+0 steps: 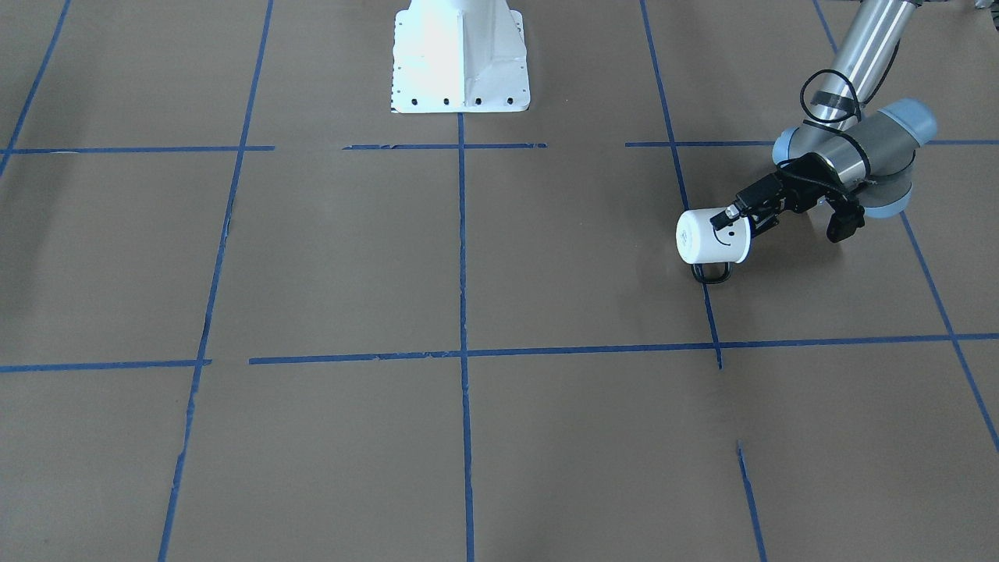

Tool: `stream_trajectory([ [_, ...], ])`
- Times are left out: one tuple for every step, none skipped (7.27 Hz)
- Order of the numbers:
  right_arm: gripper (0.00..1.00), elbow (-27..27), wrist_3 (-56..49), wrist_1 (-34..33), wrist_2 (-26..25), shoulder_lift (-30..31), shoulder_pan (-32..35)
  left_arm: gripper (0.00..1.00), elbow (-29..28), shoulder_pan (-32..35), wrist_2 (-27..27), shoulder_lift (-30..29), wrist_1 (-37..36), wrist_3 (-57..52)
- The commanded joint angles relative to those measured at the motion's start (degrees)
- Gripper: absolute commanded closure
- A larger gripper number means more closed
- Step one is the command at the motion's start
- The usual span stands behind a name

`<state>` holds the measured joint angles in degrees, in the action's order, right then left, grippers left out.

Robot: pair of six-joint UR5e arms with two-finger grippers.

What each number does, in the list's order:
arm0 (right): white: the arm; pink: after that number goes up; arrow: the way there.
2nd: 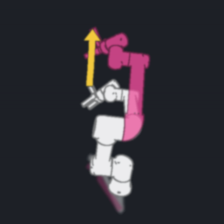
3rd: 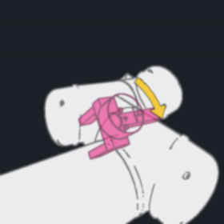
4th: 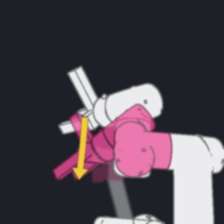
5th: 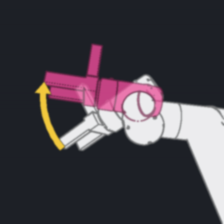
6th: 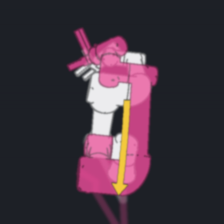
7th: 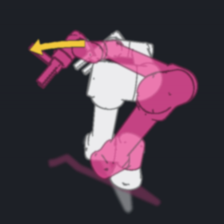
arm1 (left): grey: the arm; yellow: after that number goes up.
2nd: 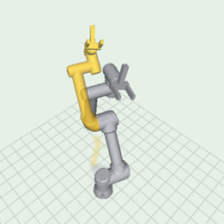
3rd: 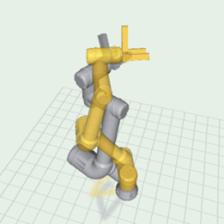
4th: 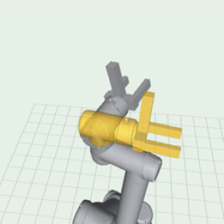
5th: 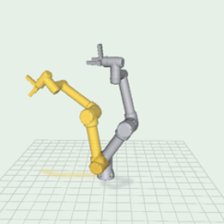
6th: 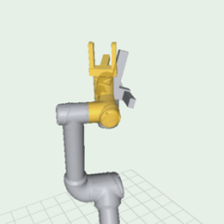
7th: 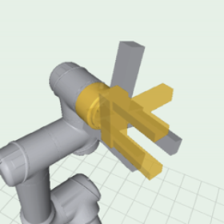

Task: Flip mug
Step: 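Close the left gripper on the rim of the white mug, then lift the mug with the left gripper and carry it toward the table center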

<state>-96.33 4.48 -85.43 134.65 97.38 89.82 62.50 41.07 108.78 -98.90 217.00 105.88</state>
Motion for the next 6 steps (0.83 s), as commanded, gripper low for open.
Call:
stream_trajectory([
  [0.0,0.0,0.0,0.0,0.0,0.0,0.0,1.0,0.1,0.1,-0.1,0.5,0.0,-0.2],
  [0.0,0.0,0.0,0.0,0.0,0.0,0.0,1.0,0.9,0.2,-0.1,0.8,-0.1,-0.4],
  [0.0,0.0,0.0,0.0,0.0,0.0,0.0,1.0,2.2,0.2,-0.1,0.9,-0.8,-0.4],
  [0.0,0.0,0.0,0.0,0.0,0.0,0.0,1.0,5.8,0.4,-0.3,1.0,-5.8,0.0],
  [0.0,0.0,0.0,0.0,0.0,0.0,0.0,1.0,12.8,0.8,-0.5,1.3,-16.9,0.0],
  [0.0,0.0,0.0,0.0,0.0,0.0,0.0,1.0,21.3,0.8,-0.7,2.3,-30.0,-0.1],
])
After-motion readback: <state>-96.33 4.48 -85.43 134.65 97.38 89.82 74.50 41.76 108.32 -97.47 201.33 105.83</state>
